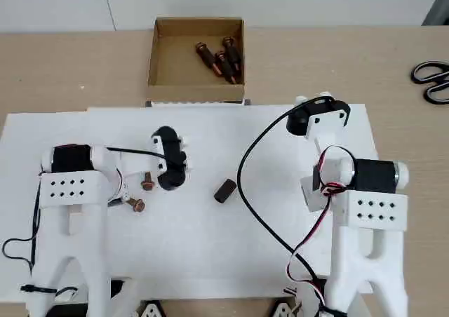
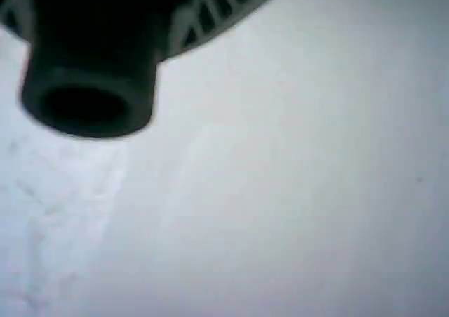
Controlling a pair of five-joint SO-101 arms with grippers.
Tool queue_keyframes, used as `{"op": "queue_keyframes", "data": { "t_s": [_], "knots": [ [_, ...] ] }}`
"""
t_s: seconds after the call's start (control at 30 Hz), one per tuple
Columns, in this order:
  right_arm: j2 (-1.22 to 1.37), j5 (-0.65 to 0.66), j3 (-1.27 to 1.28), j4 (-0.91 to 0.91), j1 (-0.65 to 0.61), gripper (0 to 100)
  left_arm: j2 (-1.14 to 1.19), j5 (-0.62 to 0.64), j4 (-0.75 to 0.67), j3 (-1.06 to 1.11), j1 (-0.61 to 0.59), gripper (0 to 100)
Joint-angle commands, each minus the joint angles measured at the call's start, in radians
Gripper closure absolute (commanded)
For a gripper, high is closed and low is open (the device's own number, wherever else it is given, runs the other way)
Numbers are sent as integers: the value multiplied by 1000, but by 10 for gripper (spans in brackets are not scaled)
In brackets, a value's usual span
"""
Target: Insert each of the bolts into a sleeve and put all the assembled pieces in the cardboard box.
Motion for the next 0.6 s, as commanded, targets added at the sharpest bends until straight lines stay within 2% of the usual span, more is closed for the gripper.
{"op": "queue_keyframes", "data": {
  "t_s": [0.0, 0.27, 0.57],
  "knots": [
    [-16, 11, -5, -16, 10, 995, -2, -255, 87, -41, -23, 903],
    [-15, 11, -5, -28, 7, 995, 5, -388, 61, -33, -15, 892],
    [-13, 66, -3, -31, 10, 995, 5, -423, -110, 82, -15, 852]
  ]
}}
